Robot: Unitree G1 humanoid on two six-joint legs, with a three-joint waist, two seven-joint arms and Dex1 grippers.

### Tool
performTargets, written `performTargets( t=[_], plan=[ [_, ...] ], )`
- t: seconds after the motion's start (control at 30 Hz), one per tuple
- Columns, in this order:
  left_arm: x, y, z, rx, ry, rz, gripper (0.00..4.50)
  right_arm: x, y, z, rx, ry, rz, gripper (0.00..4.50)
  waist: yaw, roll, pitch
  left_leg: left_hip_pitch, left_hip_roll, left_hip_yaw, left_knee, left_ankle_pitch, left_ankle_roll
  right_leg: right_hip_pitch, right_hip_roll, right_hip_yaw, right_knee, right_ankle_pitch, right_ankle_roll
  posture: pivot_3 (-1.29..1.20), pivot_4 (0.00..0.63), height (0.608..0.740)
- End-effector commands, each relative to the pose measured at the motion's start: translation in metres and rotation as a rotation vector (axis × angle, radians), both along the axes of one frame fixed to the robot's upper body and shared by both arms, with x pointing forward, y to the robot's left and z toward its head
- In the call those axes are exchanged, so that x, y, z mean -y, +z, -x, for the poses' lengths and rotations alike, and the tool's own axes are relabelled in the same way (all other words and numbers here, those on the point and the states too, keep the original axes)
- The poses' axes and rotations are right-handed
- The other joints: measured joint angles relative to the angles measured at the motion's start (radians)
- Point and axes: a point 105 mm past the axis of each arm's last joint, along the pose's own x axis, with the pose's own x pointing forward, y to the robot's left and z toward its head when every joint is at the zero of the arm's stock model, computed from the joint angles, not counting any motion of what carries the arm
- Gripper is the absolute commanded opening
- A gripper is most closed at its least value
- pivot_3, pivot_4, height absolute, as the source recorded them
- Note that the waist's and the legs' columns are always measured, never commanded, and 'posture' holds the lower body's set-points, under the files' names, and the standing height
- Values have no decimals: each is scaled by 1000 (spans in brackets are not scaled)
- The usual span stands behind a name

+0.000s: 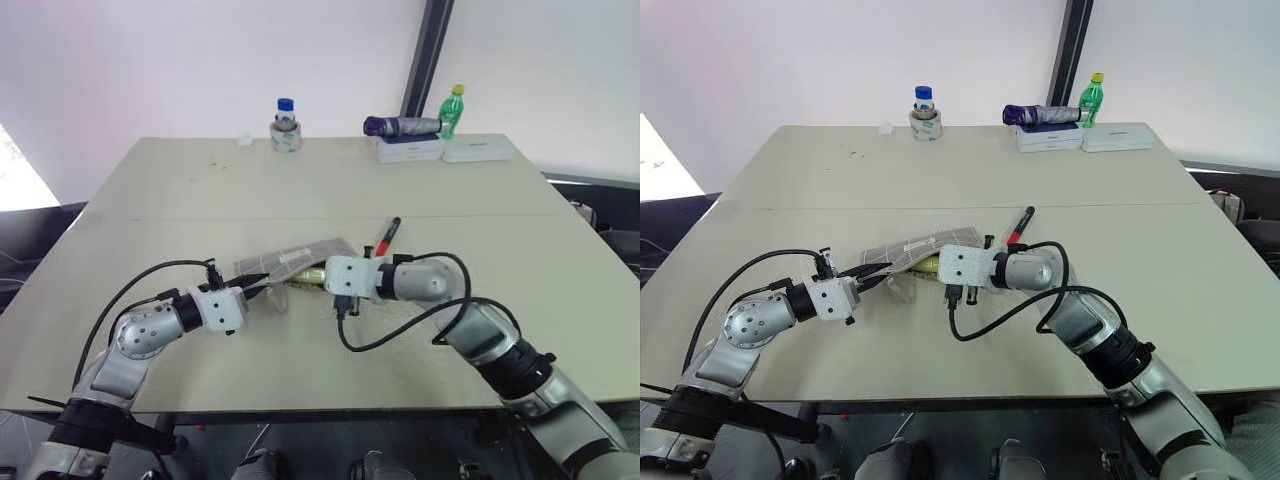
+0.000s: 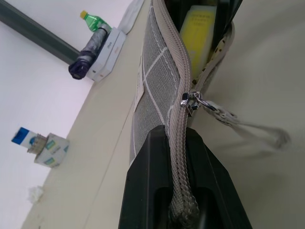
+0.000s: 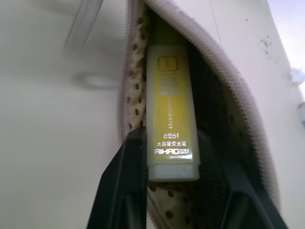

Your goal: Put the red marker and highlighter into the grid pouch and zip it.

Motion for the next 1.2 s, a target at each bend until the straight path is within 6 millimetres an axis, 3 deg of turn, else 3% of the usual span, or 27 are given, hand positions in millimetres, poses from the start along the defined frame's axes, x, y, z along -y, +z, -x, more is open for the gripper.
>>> performTargets(
  t=[0.03, 0.1, 0.2, 0.33, 0.53, 0.6, 0.67, 0.8, 0.87, 0.93, 1.03, 1.2],
  plan=[
    [13, 23, 5, 26, -48, 111, 0, -15, 14, 5, 136, 112, 21, 875, -1, 0, 0, 0, 0, 0, 0, 0, 0, 0, 0, 0, 0, 0, 0, 0, 150, 738],
    [11, 26, 4, 26, -35, 134, 0, -13, 16, 3, 150, 120, 22, 875, -3, 0, 0, 0, 0, 0, 0, 0, 0, 0, 0, 0, 0, 0, 0, 0, 150, 738],
    [8, 27, 2, 20, -17, 145, 0, -8, 18, 1, 147, 116, 13, 2302, -3, 0, 0, 0, 0, 0, 0, 0, 0, 0, 1, 0, 0, 0, 0, 0, 150, 738],
    [1, 30, 0, 10, 24, 186, 0, -6, 18, 16, 61, 157, -46, 4365, -3, 0, 0, 0, 0, 0, 0, 0, -1, 0, 1, 0, 0, 0, 0, 0, 150, 738],
    [-14, 30, -2, 12, 83, 191, 0, 8, 36, 51, -78, 268, -153, 4365, 0, 0, 0, 0, 0, -1, 1, 0, 0, 1, 0, 0, 0, 0, 0, 0, 150, 738],
    [-19, 31, -4, 7, 106, 210, 0, 11, 51, 62, -74, 313, -228, 4365, 1, 0, 0, 0, 0, -2, 1, 0, 0, 1, 0, 0, 0, 0, 0, 0, 150, 738],
    [-22, 31, -5, 7, 119, 216, 0, 17, 64, 61, -141, 275, -373, 4365, 0, 0, 0, 0, 0, -2, 1, 0, 0, 1, 0, 0, 0, 0, 0, 0, 150, 738],
    [-31, 31, -5, 22, 151, 204, 0, 47, 65, 39, -186, 41, -598, 4365, 2, -1, 0, 0, 0, -3, 1, 0, 0, 2, 0, 0, 0, 0, 0, 0, 150, 738],
    [-38, 32, -4, 35, 171, 213, 0, 78, 48, 22, -123, -205, -726, 4365, 3, -2, -1, 0, 0, -3, 1, 0, 0, 2, 0, 0, 0, 0, 0, 0, 150, 738],
    [-43, 30, -4, 29, 193, 230, 0, 95, 31, 24, -74, -350, -781, 4365, 5, -3, -2, 0, 0, -3, 0, 0, 0, 3, 0, -1, 0, 0, 0, 0, 150, 738],
    [-46, 24, -4, 21, 206, 232, 0, 97, 12, 37, -49, -503, -897, 4365, -1, -4, -3, 1, 0, -3, 0, 0, 0, 2, 0, 0, 0, 0, 0, 0, 150, 738],
    [-49, 21, -3, 20, 213, 227, 0, 92, -8, 49, -51, -605, -876, 4365, -4, -4, -2, 1, 1, -3, -2, 1, -2, 2, 1, 0, 0, 0, 0, 0, 150, 738]
  ],
)
